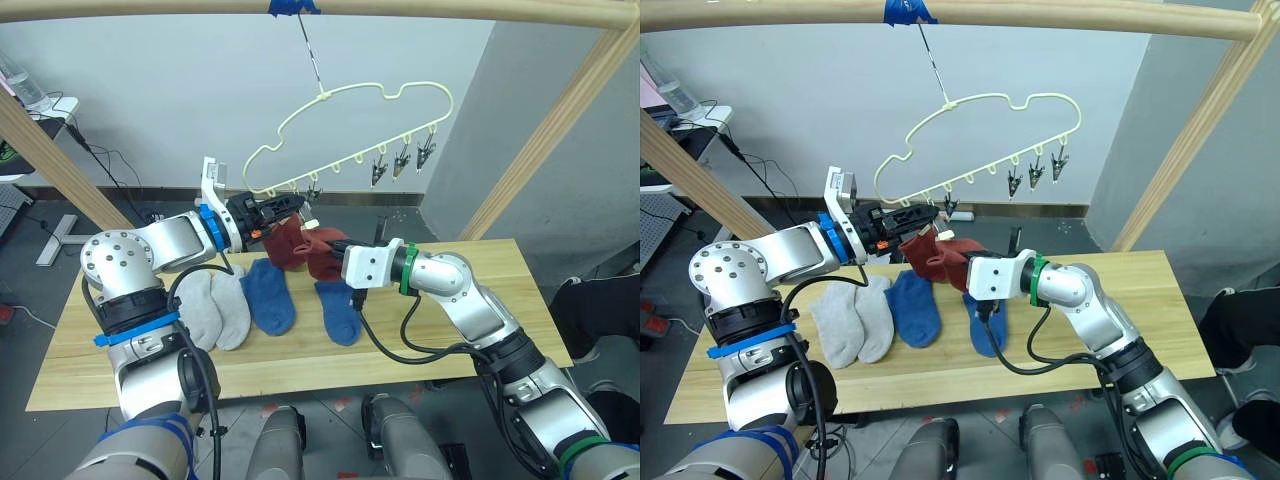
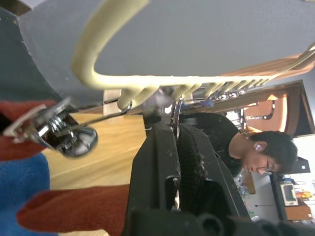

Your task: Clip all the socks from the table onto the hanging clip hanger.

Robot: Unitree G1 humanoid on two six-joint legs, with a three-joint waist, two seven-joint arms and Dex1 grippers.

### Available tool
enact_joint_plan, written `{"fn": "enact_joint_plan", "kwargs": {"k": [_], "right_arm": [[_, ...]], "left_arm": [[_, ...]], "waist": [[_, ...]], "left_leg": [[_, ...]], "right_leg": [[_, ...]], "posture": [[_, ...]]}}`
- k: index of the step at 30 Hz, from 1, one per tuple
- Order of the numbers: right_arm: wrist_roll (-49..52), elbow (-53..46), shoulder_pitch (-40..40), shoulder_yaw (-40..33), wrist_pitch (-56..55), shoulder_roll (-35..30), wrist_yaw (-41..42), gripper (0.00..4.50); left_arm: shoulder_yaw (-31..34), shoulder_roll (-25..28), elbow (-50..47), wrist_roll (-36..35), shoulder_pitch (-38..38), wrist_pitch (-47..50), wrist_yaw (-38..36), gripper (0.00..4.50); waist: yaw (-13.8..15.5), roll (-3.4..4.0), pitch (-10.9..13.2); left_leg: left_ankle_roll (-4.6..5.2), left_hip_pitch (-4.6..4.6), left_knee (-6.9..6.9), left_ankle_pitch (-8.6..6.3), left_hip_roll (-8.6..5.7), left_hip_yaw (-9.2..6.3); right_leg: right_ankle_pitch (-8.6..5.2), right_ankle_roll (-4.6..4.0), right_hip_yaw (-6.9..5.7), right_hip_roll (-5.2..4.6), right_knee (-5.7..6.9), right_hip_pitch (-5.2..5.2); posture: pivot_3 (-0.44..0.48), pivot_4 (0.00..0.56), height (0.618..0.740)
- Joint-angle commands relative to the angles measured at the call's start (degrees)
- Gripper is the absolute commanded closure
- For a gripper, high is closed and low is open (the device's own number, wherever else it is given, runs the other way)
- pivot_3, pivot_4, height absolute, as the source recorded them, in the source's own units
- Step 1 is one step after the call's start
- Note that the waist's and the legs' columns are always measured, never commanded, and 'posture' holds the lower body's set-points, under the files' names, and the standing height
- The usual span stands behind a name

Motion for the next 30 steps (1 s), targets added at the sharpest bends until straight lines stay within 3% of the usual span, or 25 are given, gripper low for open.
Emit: {"fn": "enact_joint_plan", "kwargs": {"k": [1, 16, 20, 30], "right_arm": [[-0.42, -2.67, -0.72, -1.11, -1.31, -0.01, -1.49, 4.47], [-1.56, -1.61, -1.20, -0.54, -1.16, 0.63, -2.29, 4.47], [-1.49, -1.22, -1.64, -0.44, -1.22, 0.81, -2.14, 4.47], [-1.52, -0.24, -1.79, -0.53, -1.21, 0.92, -2.24, 4.50]], "left_arm": [[-0.60, 0.88, -0.62, -0.38, -0.15, 0.83, -0.27, 4.50], [-1.32, 1.08, -1.42, -0.67, 0.49, 0.56, -1.39, 4.50], [-4.42, 2.64, -5.04, 0.57, 2.58, -3.04, -5.01, 4.50], [-3.67, 2.36, -4.42, -1.40, 2.90, -2.15, -4.90, 1.44]], "waist": [[-0.02, 0.00, 0.00], [-0.02, 0.00, 0.00], [-0.05, 0.00, 0.00], [0.05, 0.00, 0.00]], "left_leg": [[0.00, 0.00, 0.00, 0.00, 0.00, 0.00], [-0.01, 0.00, 0.00, 0.01, 0.00, -0.01], [-0.03, 0.00, -0.01, 0.01, 0.00, 0.01], [-0.02, -0.03, 0.01, 0.00, -0.02, -0.04]], "right_leg": [[0.00, 0.00, 0.00, 0.00, 0.01, 0.00], [0.00, 0.00, 0.00, -0.01, 0.01, 0.00], [0.00, 0.00, 0.02, -0.02, 0.00, 0.00], [0.00, -0.01, 0.00, -0.03, 0.01, 0.00]], "posture": [[-0.037, 0.248, 0.740], [-0.027, 0.240, 0.740], [-0.026, 0.239, 0.740], [-0.025, 0.239, 0.740]]}}
